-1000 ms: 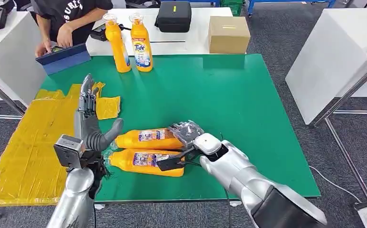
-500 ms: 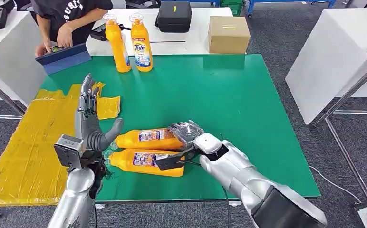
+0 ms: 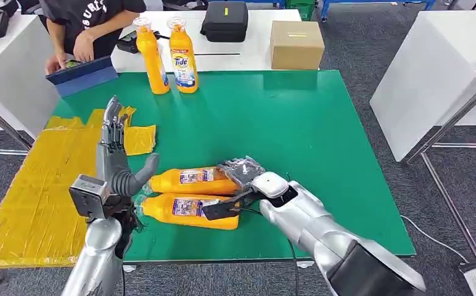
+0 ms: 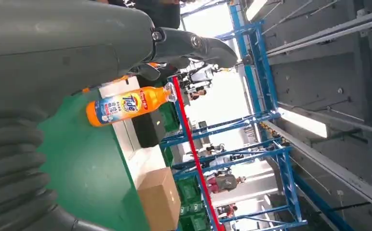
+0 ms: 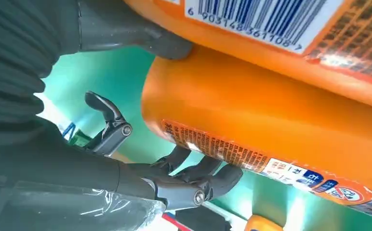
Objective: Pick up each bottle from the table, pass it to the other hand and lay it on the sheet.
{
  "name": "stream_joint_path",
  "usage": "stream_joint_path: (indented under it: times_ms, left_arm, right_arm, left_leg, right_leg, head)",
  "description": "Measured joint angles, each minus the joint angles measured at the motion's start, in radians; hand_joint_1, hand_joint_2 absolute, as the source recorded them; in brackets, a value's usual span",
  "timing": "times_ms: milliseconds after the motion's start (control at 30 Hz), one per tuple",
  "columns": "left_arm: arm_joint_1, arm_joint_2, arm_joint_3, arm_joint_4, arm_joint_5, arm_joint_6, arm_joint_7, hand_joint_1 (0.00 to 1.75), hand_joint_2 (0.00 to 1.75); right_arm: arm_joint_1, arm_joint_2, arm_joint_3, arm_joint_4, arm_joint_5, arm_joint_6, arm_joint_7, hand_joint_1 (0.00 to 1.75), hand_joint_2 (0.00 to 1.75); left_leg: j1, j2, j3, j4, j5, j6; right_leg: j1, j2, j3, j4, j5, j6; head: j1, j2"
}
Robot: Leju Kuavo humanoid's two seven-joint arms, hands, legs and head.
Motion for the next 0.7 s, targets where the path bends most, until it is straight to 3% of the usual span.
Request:
stream_joint_path:
  times_ms: [700]
  left_arm:
    - [0.016,-0.006,0.020,0.000,0.000,-0.001,-0.009,0.00,1.75]
  right_arm:
    - [0.001,-0.020,0.034,-0.032,-0.008,0.019,-0.032,1.68,1.75]
  left_leg:
    - [0.000,0.000,0.001,0.000,0.000,0.000]
  right_leg:
    - [0.001,0.001,0.001,0.000,0.000,0.000]
  head:
    - [0.000,0.000]
